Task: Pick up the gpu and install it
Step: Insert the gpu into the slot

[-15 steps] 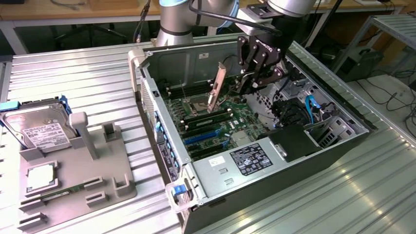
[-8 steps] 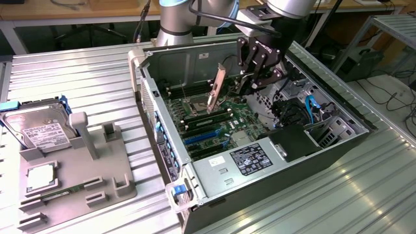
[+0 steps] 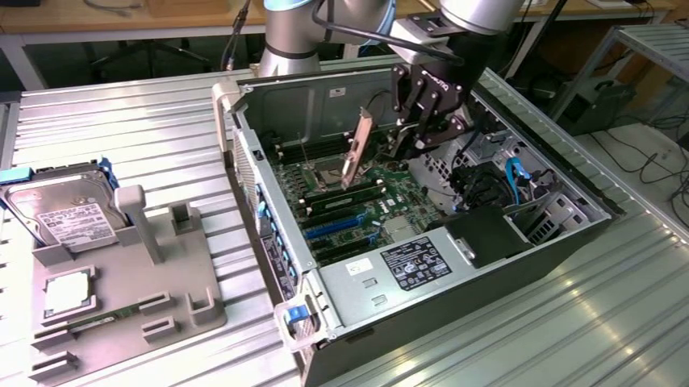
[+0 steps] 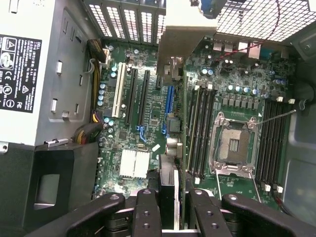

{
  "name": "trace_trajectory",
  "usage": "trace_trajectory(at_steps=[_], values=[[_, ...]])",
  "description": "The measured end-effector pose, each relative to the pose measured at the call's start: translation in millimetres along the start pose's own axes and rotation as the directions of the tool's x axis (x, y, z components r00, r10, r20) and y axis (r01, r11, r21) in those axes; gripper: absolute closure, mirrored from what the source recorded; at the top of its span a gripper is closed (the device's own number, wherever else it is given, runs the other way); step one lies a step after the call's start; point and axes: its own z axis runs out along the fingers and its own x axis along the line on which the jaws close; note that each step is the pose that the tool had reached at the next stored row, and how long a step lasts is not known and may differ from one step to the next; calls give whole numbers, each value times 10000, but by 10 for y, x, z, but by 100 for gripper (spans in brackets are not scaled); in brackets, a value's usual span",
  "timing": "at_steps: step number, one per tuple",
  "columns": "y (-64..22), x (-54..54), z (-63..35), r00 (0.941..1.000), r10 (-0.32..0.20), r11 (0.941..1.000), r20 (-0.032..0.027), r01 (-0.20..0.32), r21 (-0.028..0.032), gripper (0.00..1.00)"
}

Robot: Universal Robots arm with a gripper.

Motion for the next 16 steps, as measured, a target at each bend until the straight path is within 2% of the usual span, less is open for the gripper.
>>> trace_trajectory(at_steps=[16], values=[[-6,2,65,10000,26,9999,18,-26,-108,72]])
